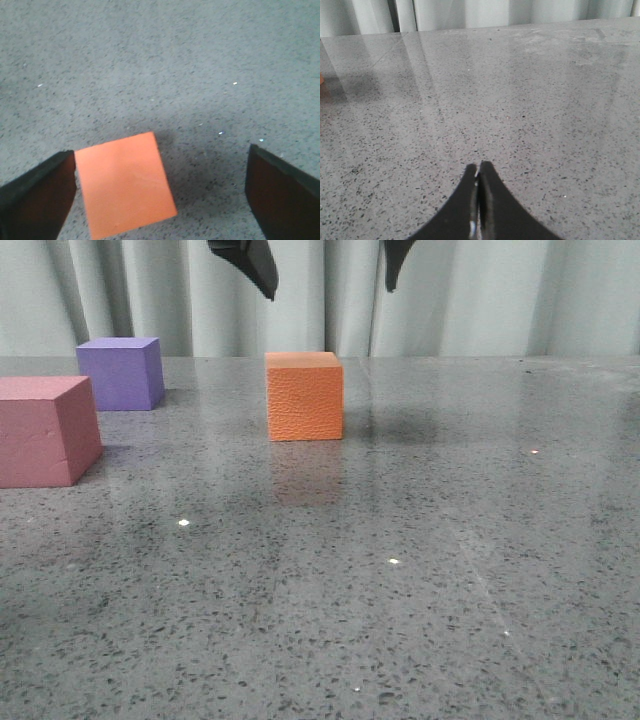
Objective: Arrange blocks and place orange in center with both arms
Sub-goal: 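Lower the left gripper over the orange cube and close on it, then lift the orange cube with the left gripper toward the purple cube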
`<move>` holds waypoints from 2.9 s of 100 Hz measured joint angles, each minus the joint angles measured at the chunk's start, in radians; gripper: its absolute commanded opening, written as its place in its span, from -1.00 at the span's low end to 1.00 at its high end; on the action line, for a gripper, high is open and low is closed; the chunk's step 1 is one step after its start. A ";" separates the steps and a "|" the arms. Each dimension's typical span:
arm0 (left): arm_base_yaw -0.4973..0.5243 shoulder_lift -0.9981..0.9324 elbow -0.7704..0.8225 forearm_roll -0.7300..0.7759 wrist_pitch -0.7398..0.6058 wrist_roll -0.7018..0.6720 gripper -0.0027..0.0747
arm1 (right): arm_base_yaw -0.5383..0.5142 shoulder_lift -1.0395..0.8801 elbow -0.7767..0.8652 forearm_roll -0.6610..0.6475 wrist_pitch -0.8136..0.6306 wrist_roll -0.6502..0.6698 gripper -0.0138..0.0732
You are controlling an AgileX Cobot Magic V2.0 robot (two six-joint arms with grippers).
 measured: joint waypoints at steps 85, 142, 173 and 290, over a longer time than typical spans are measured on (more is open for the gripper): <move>0.004 0.096 -0.002 0.030 0.056 -0.095 0.72 | 0.000 -0.001 0.000 0.000 0.000 0.000 -0.84; 0.017 0.179 -0.005 -0.005 0.056 -0.105 0.69 | 0.000 -0.001 0.000 0.000 0.000 0.000 -0.84; 0.017 0.179 -0.007 -0.003 0.056 -0.106 -0.58 | 0.000 -0.001 0.000 0.000 0.000 0.000 -0.84; 0.289 -0.361 0.501 0.234 -0.123 -0.125 -0.79 | 0.000 -0.001 0.000 0.000 0.000 0.000 -0.84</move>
